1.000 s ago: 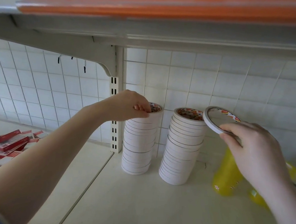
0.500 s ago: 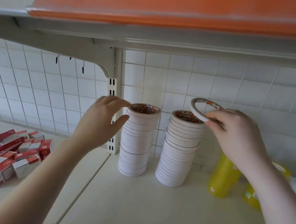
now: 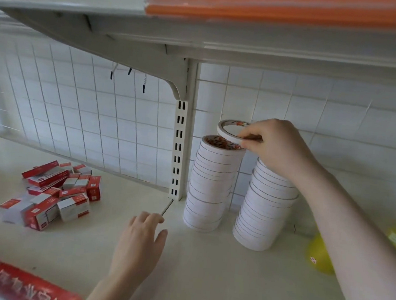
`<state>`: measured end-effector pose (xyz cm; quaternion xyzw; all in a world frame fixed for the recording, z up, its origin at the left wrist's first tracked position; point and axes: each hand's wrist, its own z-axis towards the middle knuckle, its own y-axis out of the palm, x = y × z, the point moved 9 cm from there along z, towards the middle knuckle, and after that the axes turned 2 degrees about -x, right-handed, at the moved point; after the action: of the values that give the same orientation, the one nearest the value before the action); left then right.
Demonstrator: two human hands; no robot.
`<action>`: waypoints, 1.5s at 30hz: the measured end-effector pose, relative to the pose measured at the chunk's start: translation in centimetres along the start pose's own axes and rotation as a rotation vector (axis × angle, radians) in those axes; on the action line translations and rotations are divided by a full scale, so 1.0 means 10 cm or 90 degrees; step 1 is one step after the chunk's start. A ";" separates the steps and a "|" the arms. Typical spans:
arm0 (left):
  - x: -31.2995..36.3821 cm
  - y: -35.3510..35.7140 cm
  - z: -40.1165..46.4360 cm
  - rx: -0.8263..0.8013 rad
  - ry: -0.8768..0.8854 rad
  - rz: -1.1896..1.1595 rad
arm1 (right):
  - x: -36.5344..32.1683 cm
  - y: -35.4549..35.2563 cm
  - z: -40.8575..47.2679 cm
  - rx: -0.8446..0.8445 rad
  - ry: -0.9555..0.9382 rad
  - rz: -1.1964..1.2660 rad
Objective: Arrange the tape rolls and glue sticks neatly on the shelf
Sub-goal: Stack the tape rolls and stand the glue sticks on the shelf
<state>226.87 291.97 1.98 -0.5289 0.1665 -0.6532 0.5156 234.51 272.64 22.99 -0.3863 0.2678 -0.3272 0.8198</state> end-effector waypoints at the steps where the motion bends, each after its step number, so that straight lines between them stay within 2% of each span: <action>1: 0.01 0.02 -0.01 -0.002 0.004 -0.002 | -0.03 0.05 0.04 -0.012 -0.002 0.009; 7: -0.02 0.05 -0.03 -0.021 0.012 0.003 | -0.10 0.30 0.15 -0.077 0.006 0.025; 17: -0.01 0.03 -0.02 0.000 0.037 -0.024 | -0.07 0.34 0.18 -0.187 0.011 0.059; 45: -0.06 0.06 -0.01 -0.017 0.027 -0.014 | 0.04 0.35 0.18 -0.157 0.004 0.140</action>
<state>227.02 292.22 1.12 -0.5236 0.1802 -0.6679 0.4973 237.12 274.89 21.04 -0.4511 0.3495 -0.2014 0.7961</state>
